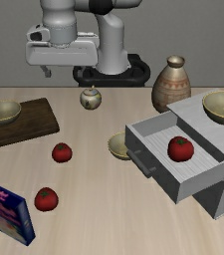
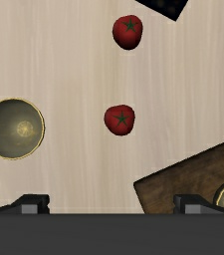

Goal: Pick the tomato next to the cutting board and place it on the porcelain bowl on the cutting board

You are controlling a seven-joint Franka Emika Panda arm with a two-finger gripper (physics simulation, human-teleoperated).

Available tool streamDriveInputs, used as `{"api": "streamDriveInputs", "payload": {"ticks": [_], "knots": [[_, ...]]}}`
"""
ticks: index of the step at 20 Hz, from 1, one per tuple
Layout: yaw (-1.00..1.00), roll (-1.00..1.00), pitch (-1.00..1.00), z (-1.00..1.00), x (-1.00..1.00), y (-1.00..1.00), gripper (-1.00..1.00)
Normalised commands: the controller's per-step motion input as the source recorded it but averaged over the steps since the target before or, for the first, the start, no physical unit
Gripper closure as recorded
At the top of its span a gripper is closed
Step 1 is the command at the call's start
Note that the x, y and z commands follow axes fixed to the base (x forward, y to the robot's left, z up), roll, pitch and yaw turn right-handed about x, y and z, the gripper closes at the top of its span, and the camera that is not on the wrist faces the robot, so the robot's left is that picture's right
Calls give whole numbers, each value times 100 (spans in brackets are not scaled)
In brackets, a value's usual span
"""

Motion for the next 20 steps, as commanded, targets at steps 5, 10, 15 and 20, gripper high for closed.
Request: {"api": "streamDriveInputs", "payload": {"ticks": [5,10,15,20], "knots": [[0,0,0,0,80,-20,-100],[0,0,0,-100,0,0,-100],[0,0,0,-100,0,0,-100],[0,0,0,-100,0,0,-100]]}}
